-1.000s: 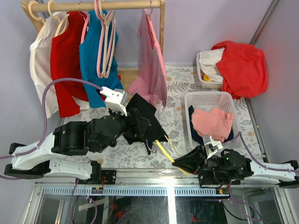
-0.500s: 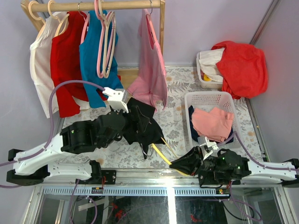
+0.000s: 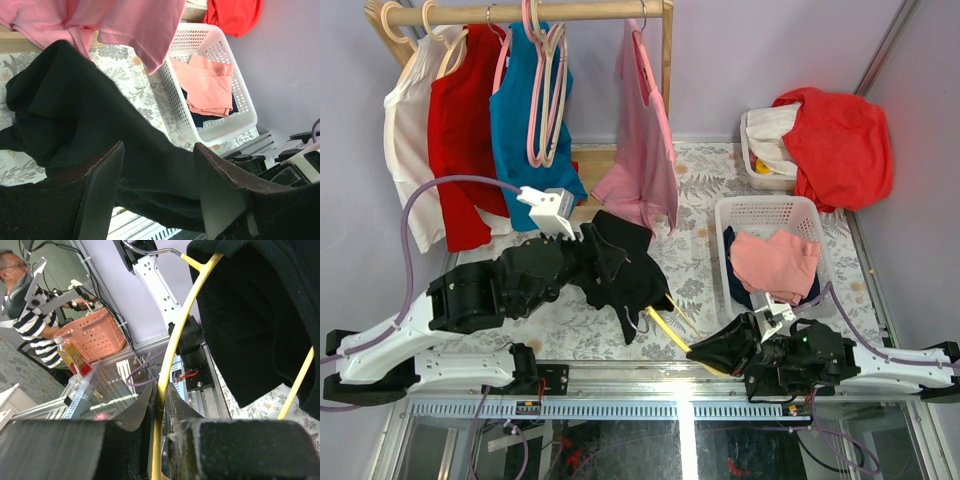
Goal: Place the t-shirt on the hanger
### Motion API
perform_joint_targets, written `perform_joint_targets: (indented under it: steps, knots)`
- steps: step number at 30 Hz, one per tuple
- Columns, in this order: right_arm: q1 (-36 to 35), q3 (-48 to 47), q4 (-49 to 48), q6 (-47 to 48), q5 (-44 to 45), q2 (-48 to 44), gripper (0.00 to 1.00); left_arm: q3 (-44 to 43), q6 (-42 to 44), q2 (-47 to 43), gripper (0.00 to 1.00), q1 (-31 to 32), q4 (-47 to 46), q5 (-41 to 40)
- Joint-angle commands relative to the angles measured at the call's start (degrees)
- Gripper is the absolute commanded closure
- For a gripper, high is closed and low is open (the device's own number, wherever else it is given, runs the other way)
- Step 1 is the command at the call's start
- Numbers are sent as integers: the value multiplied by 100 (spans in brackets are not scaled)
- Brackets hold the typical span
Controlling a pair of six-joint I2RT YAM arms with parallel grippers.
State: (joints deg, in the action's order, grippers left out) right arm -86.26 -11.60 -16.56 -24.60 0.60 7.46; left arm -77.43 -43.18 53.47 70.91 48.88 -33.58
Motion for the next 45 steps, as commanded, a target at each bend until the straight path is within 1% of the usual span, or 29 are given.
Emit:
perform_joint_targets:
  steps: [1, 3, 7, 8, 9, 13, 15, 17, 21, 23, 26, 28, 30, 31, 34, 36, 39, 41, 45]
  knots:
    - [-17, -256, -677, 205, 170, -418, 100, -2, -202, -297, 44, -11, 221, -488]
    - [-22, -316, -543, 220, 232, -588, 100, 195, -320, -587, 50, -9, 236, -627]
    - [-23, -533, -267, 307, 310, -740, 100, 758, -581, -1048, 64, -14, 286, -686]
    - [-23, -567, -268, 323, 316, -742, 100, 895, -628, -1086, 65, -12, 282, -644]
    - [-18, -582, -283, 348, 323, -752, 100, 1047, -652, -1112, 64, -11, 257, -583]
    - [-19, -753, -152, 488, 422, -737, 100, 1588, -736, -1174, 54, -12, 153, -488]
    - [-22, -868, -28, 544, 432, -746, 100, 1991, -657, -1318, 52, -8, -154, -419]
    - [-22, -994, 81, 586, 408, -746, 100, 2494, -490, -1485, 51, -15, -648, -353]
    - [-21, -1222, 275, 631, 375, -746, 100, 3161, -204, -1548, 52, -11, -1296, -804]
    - [-20, -1286, 358, 642, 371, -745, 100, 3336, -141, -1569, 52, -13, -1500, -1048]
    - [-21, -1355, 455, 649, 363, -746, 100, 3558, -90, -1757, 50, -13, -1804, -1210]
    - [-18, -1378, 489, 650, 357, -746, 100, 3747, -77, -2118, 46, -8, -2043, -1280]
    - [-22, -1389, 506, 659, 359, -746, 100, 3974, -46, -2487, 35, -11, -2367, -1278]
    - [-19, -1389, 510, 660, 357, -746, 100, 4074, -68, -2672, 33, -8, -2561, -1284]
    - [-18, -1390, 521, 665, 376, -746, 100, 4415, -175, -3191, 32, -17, -3070, -1198]
    - [-20, -1389, 529, 661, 373, -746, 100, 4549, -328, -3354, 32, -8, -3207, -1201]
    - [-23, -1406, 531, 649, 343, -746, 100, 4518, -676, -3153, 29, -7, -3131, -1342]
    - [-21, -1434, 543, 639, 327, -746, 100, 4397, -1073, -2869, 28, -7, -2924, -1461]
    - [-23, -1475, 578, 641, 327, -746, 100, 4416, -1680, -2599, 28, -17, -2898, -1633]
